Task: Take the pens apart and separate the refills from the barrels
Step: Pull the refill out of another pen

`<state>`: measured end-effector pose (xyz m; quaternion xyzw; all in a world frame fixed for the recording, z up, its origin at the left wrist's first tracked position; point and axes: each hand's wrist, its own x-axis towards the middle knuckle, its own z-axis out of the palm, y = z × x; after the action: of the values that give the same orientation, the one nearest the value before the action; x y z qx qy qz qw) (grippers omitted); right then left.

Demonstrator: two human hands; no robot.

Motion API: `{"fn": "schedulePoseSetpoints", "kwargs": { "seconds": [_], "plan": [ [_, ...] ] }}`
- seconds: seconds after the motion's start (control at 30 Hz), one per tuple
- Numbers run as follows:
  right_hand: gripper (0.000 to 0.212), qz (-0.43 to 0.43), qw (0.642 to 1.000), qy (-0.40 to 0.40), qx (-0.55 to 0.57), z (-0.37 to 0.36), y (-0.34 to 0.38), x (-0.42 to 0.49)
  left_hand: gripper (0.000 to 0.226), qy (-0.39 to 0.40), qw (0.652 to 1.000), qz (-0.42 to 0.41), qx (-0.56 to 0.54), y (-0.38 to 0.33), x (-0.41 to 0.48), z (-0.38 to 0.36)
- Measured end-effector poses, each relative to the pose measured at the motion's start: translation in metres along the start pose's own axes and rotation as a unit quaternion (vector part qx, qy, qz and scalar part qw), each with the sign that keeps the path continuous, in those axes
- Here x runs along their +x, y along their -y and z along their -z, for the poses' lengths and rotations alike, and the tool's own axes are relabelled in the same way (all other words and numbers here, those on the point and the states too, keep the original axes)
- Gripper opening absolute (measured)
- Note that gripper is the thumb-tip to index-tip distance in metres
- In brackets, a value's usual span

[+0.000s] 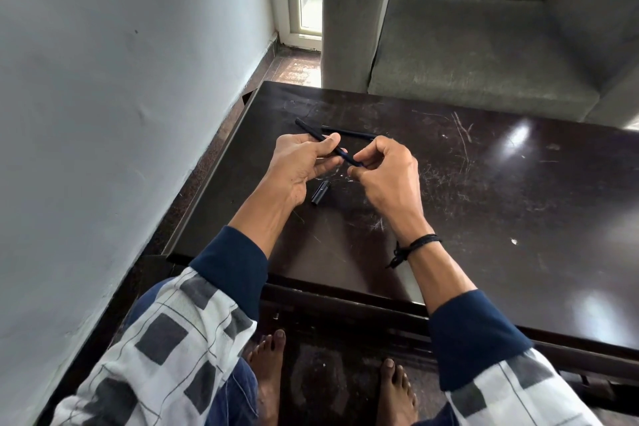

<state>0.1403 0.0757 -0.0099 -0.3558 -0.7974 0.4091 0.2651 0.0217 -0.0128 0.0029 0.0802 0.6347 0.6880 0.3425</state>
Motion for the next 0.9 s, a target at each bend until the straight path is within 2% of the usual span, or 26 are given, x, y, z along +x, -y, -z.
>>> {"fn": "schedulePoseSetpoints", "kwargs": {
  "seconds": [0.3,0.47,0.6,0.73,0.9],
  "plan": [
    [0.005,-0.024,0.999,0.019,0.02,-0.0006,0.0014,0.001,0.011,-0.007,1.0,-0.008,0.005,-0.0023,0.0007,0.0018],
    [0.015,-0.012,0.999,0.031,0.012,0.0,0.003,0.0001,0.01,-0.005,1.0,-0.012,0.002,-0.003,0.0004,0.002],
    [0.006,-0.026,0.999,0.031,0.007,-0.0008,0.0038,0.0002,0.009,-0.004,1.0,-0.007,0.01,-0.0011,0.0016,0.0018],
    [0.013,-0.045,0.998,0.047,0.017,-0.0006,0.0036,0.0005,0.01,-0.005,1.0,-0.002,0.02,0.0006,0.0041,0.0025],
    [0.018,-0.019,0.999,0.041,0.003,0.0012,0.0048,-0.0015,0.01,0.002,1.0,-0.008,0.01,0.0007,0.0048,0.0014]
  ]
}}
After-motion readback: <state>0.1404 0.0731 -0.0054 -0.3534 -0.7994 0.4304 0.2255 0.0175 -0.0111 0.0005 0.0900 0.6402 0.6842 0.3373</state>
